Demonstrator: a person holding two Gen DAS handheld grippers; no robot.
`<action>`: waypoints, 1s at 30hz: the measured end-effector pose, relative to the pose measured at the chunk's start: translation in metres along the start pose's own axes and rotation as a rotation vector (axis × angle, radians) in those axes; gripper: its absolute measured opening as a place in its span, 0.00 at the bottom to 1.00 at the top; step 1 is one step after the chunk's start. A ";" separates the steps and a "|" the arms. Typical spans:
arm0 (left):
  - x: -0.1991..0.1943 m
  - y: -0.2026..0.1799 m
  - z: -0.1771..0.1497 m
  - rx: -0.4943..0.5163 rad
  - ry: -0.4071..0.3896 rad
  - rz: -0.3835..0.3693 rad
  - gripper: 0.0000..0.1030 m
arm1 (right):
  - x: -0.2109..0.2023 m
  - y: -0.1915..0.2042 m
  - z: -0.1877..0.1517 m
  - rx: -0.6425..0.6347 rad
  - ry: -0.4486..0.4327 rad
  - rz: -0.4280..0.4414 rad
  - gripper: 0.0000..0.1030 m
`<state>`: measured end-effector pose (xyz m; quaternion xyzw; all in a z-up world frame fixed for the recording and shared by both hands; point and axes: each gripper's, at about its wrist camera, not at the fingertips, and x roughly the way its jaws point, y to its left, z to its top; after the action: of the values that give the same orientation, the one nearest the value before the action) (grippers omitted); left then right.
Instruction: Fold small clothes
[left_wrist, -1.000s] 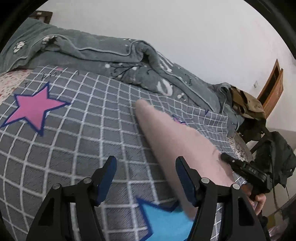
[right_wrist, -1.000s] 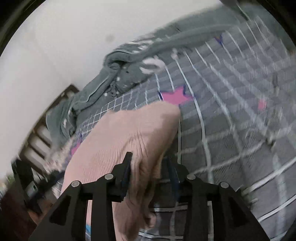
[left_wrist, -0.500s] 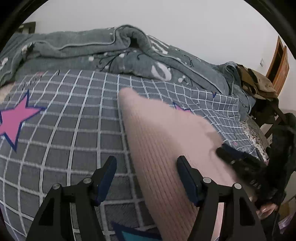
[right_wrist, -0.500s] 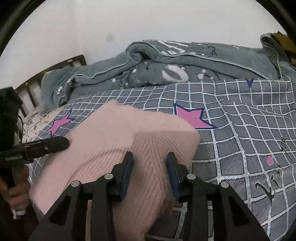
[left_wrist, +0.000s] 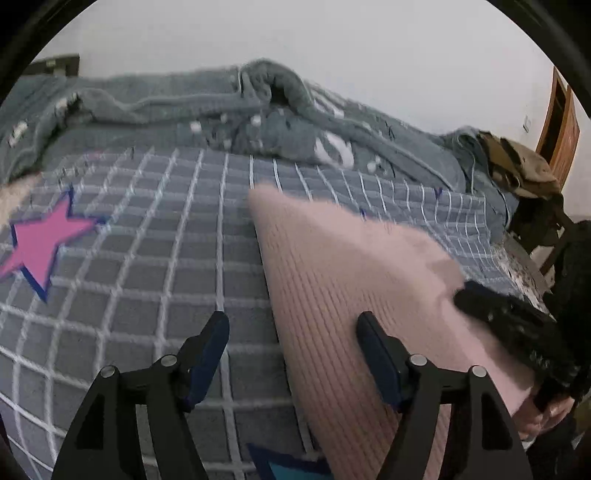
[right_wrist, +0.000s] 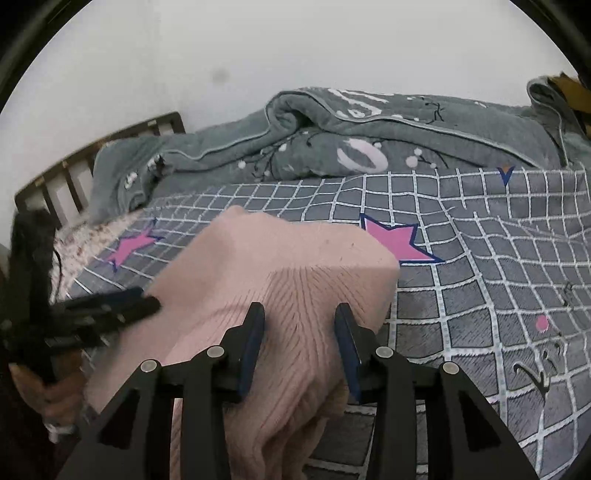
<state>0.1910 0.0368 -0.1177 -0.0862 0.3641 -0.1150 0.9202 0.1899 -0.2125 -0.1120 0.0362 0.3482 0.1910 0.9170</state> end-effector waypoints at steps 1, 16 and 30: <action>-0.001 -0.002 0.006 0.014 -0.018 0.023 0.63 | -0.001 0.000 0.002 -0.006 -0.003 0.001 0.38; 0.076 0.001 0.070 0.040 0.055 0.075 0.54 | 0.031 -0.032 0.044 0.059 -0.016 -0.032 0.38; 0.083 -0.003 0.064 0.038 0.089 0.044 0.54 | 0.040 -0.040 0.037 0.085 0.020 -0.060 0.39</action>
<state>0.2941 0.0156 -0.1248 -0.0557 0.4042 -0.1054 0.9069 0.2545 -0.2315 -0.1174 0.0628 0.3663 0.1488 0.9164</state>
